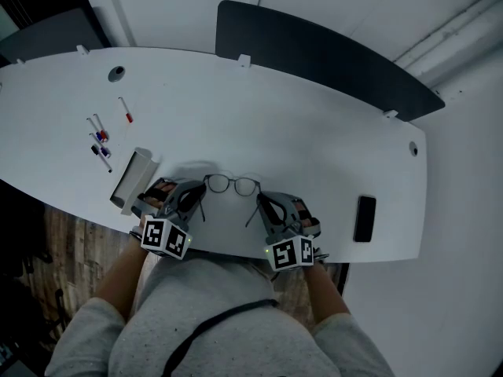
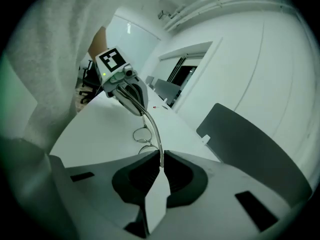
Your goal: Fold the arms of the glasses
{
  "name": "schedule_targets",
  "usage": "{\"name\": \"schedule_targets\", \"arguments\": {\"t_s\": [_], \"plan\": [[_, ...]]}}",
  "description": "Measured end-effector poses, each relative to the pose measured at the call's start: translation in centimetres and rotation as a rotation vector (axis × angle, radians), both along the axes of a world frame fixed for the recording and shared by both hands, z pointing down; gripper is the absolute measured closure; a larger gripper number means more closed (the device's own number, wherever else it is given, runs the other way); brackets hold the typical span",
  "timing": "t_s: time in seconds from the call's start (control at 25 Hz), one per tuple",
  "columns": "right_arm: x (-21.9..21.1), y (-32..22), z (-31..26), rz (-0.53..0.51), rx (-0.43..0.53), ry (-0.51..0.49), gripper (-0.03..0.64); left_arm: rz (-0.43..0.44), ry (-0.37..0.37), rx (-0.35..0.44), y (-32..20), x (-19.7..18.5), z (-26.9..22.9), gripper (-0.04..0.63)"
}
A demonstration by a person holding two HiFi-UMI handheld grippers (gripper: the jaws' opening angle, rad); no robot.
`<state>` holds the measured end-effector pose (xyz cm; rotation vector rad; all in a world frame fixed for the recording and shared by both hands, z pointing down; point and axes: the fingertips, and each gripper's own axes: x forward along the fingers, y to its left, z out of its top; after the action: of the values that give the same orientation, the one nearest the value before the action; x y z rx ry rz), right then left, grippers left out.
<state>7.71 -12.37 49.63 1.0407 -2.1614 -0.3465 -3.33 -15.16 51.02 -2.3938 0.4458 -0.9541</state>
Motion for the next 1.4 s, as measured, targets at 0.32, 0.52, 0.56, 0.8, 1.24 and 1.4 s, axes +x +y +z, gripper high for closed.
{"name": "schedule_targets", "arguments": {"t_s": [0.32,0.52,0.56,0.8,1.24,1.4], "plan": [[0.0,-0.5,-0.6,0.067,-0.096,-0.191,0.580,-0.070,0.085,-0.152,0.7,-0.5,0.3,0.555],[0.0,-0.5,-0.2,0.097,-0.133,-0.201,0.580,-0.100,0.118,-0.236,1.2,-0.6,-0.1,0.557],[0.1,-0.6,-0.1,0.103,-0.137,-0.187,0.580,-0.103,0.115,-0.244,1.3,-0.6,-0.1,0.557],[0.1,-1.2,0.5,0.139,-0.172,-0.167,0.580,-0.137,0.134,-0.286,1.8,-0.6,0.0,0.557],[-0.7,-2.6,1.4,0.166,-0.197,-0.115,0.580,-0.208,0.173,-0.360,0.7,-1.3,0.6,0.557],[-1.3,-3.0,1.6,0.134,-0.178,-0.041,0.580,-0.208,0.173,-0.360,0.6,-1.4,0.5,0.557]]}}
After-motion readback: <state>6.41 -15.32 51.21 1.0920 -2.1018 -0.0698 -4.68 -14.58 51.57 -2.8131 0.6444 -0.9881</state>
